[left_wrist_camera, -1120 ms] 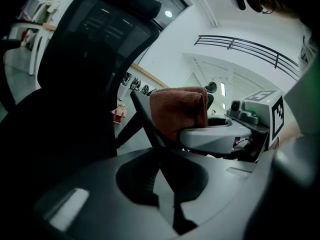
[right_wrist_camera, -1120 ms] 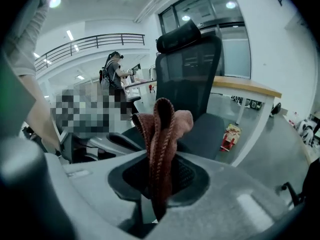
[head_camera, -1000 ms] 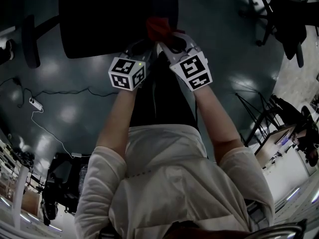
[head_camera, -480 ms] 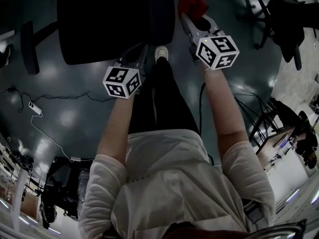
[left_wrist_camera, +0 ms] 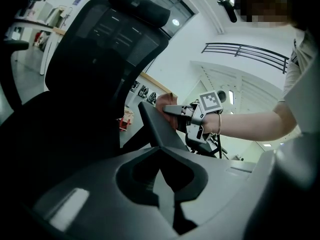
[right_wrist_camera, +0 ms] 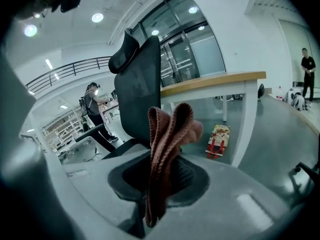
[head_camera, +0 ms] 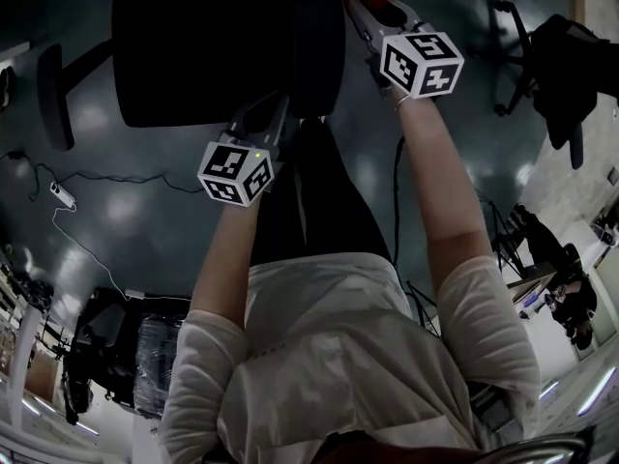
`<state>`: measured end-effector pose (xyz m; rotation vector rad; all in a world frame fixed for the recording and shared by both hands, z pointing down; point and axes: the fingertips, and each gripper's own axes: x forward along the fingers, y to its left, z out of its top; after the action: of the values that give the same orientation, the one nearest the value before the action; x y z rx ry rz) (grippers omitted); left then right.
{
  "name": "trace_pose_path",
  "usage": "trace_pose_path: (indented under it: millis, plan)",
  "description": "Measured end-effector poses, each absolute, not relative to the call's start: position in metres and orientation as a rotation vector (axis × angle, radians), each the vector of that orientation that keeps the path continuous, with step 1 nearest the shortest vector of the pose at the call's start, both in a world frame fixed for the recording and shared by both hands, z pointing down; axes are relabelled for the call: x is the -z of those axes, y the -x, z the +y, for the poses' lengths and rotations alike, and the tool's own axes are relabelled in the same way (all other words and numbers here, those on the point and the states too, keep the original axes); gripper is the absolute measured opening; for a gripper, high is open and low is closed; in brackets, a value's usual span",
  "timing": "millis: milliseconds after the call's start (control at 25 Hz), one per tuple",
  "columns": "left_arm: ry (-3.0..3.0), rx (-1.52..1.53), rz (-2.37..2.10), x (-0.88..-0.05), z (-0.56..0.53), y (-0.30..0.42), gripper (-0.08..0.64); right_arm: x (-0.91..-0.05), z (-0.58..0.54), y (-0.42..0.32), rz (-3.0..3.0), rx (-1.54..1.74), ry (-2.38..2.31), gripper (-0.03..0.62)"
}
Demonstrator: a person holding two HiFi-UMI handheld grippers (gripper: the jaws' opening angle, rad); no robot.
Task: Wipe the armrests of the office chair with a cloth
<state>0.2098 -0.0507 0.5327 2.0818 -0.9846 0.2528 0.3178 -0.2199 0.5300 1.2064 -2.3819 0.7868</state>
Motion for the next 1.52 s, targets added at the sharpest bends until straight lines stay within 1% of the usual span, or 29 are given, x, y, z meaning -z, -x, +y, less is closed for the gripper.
trace_pose_path:
  millis: [240, 480, 1080, 1520]
  plan:
    - [-2.058, -0.249, -0.995, -0.537, -0.052, -0.209, 0.014, -0.537, -0.218, -0.306, -2.414, -0.855, -1.144, 0.052]
    - [-2.078, -0.272, -0.977, -0.539, -0.046, -0.207, 0.008, -0.532, -0.194, -0.305, -2.438, -0.921, -1.163, 0.053]
    - [-2.169, -0.363, -0.842, -0.532, -0.014, -0.208, 0.015, -0.528, -0.084, -0.305, -2.415, -1.048, -1.274, 0.052]
    - [-2.198, -0.377, -0.813, -0.526, 0.025, -0.189, 0.015, -0.533, -0.002, -0.291, -2.257, -1.013, -1.423, 0.052]
